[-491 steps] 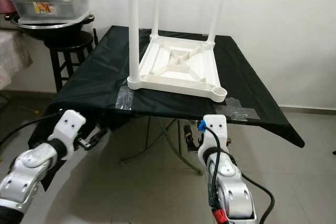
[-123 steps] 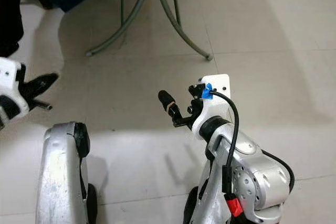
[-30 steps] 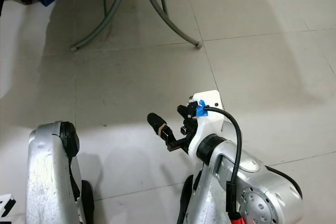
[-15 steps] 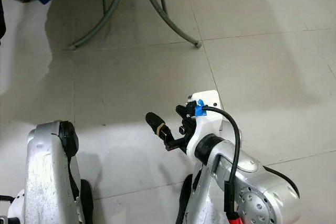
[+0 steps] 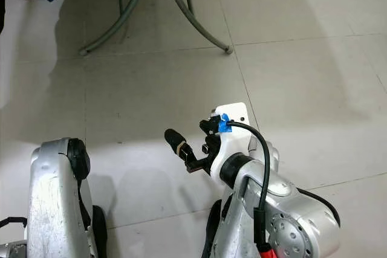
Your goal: Building children table
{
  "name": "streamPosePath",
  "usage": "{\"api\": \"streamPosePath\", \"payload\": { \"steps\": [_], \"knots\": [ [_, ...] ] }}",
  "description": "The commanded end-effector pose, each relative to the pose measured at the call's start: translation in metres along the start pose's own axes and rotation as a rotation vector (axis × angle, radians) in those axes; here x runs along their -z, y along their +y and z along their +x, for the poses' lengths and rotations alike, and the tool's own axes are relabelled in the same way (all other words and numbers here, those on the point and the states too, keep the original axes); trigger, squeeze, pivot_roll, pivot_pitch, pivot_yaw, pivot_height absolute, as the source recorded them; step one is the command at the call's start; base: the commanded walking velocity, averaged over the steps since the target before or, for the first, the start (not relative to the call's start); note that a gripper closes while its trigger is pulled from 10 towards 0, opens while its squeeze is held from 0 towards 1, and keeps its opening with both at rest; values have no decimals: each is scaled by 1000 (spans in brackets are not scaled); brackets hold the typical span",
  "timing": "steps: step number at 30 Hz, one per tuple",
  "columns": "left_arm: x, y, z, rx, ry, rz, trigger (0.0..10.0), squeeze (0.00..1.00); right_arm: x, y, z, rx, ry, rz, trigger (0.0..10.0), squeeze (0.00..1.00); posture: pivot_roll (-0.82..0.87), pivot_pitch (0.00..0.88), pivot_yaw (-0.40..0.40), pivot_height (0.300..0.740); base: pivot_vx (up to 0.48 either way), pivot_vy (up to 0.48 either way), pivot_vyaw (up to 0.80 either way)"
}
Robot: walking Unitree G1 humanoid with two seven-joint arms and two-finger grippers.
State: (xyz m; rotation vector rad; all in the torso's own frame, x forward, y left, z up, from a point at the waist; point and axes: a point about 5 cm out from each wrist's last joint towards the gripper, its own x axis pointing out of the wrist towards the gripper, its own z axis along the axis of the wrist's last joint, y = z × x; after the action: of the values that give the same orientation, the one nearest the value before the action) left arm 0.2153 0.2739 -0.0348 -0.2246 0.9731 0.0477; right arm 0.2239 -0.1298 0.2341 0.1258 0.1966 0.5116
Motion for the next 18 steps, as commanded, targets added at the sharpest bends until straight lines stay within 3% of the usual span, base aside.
{"api": "streamPosePath", "payload": {
  "steps": [1, 14, 18],
  "knots": [
    [28, 2, 1, -26, 78, -16, 10000, 0, 3, -1, -4, 18, 10, -2, 10000, 0, -142, 533, -88, 300, 0, 0, 0],
    [34, 20, 0, -221, 15, -57, 10000, 0, 1, 1, -5, 27, 6, -4, 10000, 0, -161, 557, -100, 300, 0, 0, 0],
    [33, 20, 0, -234, 4, -70, 10000, 0, 1, 0, -6, 31, 6, -7, 10000, 0, -167, 562, -101, 300, 0, 0, 0]
  ]
}}
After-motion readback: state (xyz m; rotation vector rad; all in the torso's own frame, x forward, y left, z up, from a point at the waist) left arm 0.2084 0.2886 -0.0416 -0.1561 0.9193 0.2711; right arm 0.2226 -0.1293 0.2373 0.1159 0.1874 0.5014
